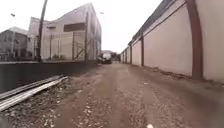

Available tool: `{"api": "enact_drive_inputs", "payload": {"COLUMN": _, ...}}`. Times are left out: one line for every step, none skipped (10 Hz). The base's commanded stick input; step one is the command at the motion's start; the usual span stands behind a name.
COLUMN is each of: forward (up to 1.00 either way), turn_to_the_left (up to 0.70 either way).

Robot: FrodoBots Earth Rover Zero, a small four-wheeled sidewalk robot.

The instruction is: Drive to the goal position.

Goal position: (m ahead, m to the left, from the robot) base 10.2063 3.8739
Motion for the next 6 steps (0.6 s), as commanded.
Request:
{"api": "enact_drive_inputs", "payload": {"forward": 1.0, "turn_to_the_left": -0.24}}
{"api": "enact_drive_inputs", "payload": {"forward": 1.0, "turn_to_the_left": -0.28}}
{"api": "enact_drive_inputs", "payload": {"forward": 1.0, "turn_to_the_left": -0.28}}
{"api": "enact_drive_inputs", "payload": {"forward": 1.0, "turn_to_the_left": -0.28}}
{"api": "enact_drive_inputs", "payload": {"forward": 1.0, "turn_to_the_left": -0.28}}
{"api": "enact_drive_inputs", "payload": {"forward": 1.0, "turn_to_the_left": -0.28}}
